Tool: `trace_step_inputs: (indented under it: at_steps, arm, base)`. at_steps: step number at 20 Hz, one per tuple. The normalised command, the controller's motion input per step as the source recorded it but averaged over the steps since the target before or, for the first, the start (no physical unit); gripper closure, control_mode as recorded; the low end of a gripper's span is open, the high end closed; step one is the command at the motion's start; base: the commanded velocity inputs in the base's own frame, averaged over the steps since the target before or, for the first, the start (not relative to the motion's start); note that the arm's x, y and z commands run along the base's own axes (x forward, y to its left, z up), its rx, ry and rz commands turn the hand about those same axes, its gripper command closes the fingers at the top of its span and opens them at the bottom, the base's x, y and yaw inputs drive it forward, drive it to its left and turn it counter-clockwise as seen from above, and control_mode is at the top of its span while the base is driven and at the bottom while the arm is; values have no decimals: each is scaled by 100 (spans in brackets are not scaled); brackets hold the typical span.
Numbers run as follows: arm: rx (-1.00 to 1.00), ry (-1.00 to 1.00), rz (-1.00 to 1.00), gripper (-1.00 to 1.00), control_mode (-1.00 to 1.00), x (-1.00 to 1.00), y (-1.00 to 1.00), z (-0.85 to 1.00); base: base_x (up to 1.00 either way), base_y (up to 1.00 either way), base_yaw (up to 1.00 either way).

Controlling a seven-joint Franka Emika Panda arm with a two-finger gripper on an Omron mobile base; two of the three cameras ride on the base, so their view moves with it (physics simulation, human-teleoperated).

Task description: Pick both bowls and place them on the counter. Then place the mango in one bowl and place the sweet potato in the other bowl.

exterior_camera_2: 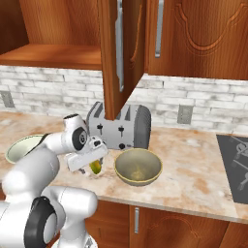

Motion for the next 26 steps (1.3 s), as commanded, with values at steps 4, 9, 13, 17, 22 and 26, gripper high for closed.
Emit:
trace_step_inputs:
  at_steps: [4,9,13,17,22,26]
  arm:
    - [2,0,-13,-100,-100,34,19,-5]
    - [3,0,-22,-100,-100,30,16,-13]
    - [1,0,-3,-100,-100,29,1,-12]
    - [0,1,0,-100,-100,20,0,-24]
    - [0,2,0,-100,-100,7,0,-32]
    - [0,0,0,-100,-100,6,-3,-21]
  base:
    - [0,0,0]
    - [0,0,0]
    - [0,0,0]
    - [0,0,0]
    - [0,0,0]
    - [0,0,0]
